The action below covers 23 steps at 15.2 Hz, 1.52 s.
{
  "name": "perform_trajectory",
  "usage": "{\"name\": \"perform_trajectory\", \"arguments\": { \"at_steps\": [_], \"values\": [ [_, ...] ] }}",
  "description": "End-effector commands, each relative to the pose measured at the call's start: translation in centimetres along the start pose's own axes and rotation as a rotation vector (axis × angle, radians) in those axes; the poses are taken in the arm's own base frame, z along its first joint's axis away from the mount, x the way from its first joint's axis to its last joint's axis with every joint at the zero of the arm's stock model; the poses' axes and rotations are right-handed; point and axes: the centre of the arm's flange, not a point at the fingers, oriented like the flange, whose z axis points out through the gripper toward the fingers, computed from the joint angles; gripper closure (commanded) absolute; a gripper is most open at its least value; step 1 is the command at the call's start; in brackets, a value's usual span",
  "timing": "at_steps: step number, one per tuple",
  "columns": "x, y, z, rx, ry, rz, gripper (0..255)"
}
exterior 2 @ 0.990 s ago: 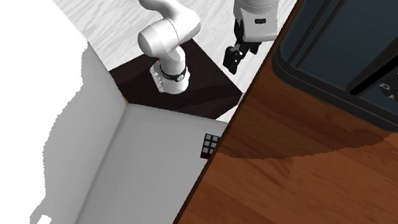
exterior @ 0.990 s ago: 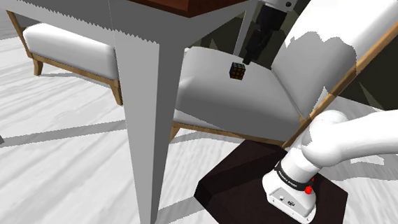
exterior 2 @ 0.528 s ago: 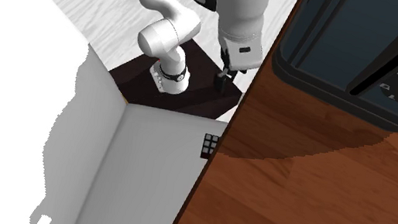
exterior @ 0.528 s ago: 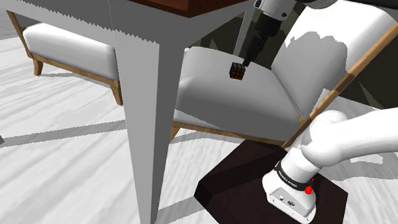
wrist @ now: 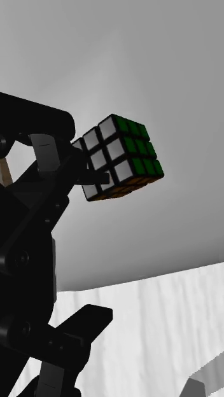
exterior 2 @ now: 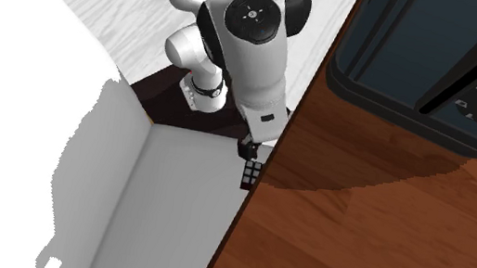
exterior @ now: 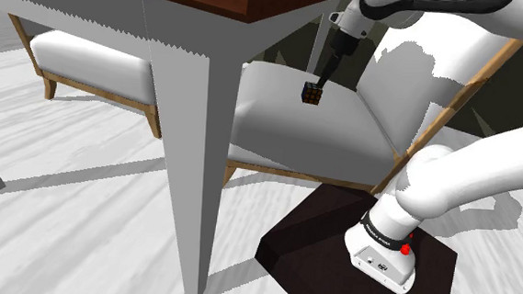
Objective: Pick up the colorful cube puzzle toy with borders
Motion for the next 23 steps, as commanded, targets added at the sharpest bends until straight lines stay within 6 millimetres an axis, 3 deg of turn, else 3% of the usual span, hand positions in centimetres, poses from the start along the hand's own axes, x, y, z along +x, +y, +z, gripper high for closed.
{"name": "perform_trajectory", "arguments": {
  "at_steps": [1,5,14,15,23],
  "values": [
    [0.3,2.4,0.9,0.001,0.015,-0.031,0],
    [1.2,6.9,2.6,0.005,0.039,-0.085,0],
    [0.5,7.2,6.5,0.005,0.039,-0.085,0],
    [0.4,7.2,6.6,0.005,0.039,-0.085,255],
    [0.5,7.2,6.5,0.005,0.039,-0.085,255]
  ]
}}
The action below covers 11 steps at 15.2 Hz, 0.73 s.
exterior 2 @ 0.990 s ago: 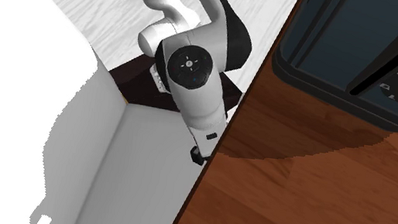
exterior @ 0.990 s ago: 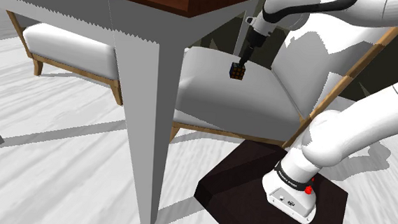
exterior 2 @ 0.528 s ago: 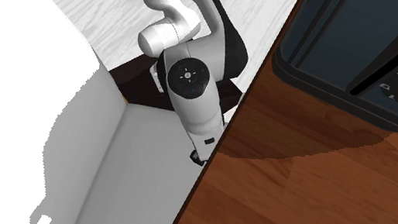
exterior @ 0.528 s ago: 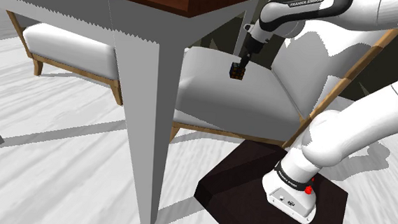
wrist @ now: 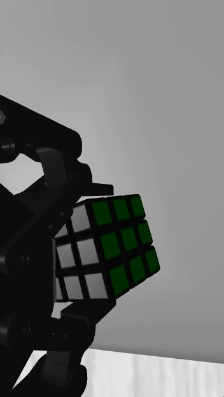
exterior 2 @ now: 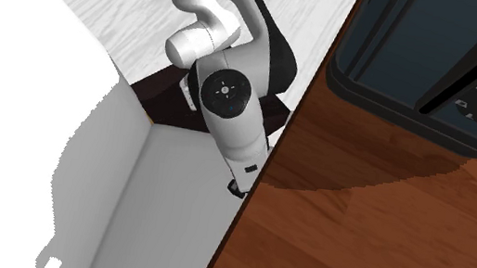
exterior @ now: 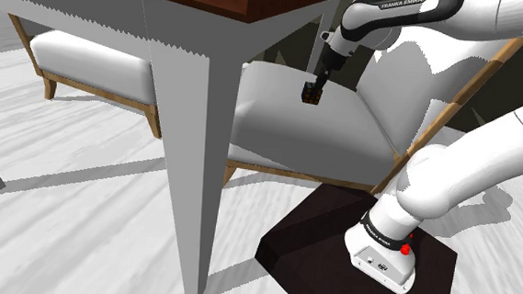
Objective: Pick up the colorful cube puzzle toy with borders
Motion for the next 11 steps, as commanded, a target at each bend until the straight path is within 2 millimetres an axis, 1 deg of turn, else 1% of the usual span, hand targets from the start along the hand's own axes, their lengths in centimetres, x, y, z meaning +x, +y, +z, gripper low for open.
{"name": "perform_trajectory", "arguments": {
  "at_steps": [1,11],
  "values": [
    [0.0,0.0,0.1,0.001,-0.002,0.001,255],
    [1.1,-0.3,-5.0,0.001,-0.002,0.001,255]
  ]
}}
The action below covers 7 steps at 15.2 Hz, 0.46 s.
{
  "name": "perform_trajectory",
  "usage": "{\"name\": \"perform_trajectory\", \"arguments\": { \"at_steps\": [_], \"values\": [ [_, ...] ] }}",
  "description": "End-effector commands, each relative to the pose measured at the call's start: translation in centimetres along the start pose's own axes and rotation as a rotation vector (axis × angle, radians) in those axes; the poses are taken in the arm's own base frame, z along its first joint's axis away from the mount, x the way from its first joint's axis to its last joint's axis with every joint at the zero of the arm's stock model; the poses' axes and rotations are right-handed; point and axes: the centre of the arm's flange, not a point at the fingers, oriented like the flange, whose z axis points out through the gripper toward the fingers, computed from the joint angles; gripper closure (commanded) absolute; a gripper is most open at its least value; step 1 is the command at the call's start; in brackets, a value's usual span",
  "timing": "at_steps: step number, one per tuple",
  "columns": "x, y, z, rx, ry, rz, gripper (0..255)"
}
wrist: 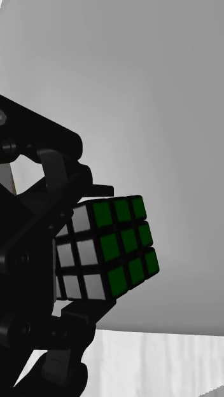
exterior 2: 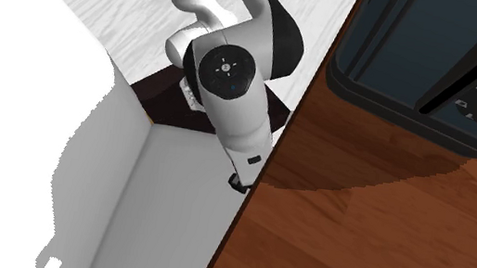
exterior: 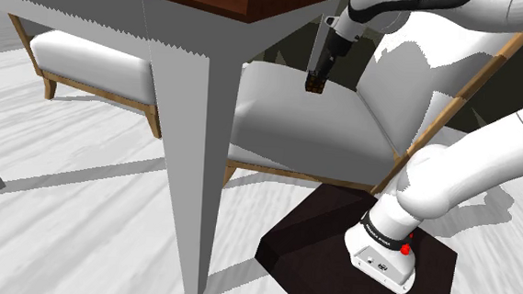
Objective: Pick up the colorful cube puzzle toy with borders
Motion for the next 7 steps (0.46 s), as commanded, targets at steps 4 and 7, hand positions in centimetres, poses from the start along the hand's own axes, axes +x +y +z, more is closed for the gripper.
{"name": "perform_trajectory", "arguments": {
  "at_steps": [4,7],
  "values": [
    [0.5,-0.2,-2.6,0.000,0.000,0.000,255],
    [0.7,-0.2,-3.2,0.000,0.000,0.000,255]
  ]
}}
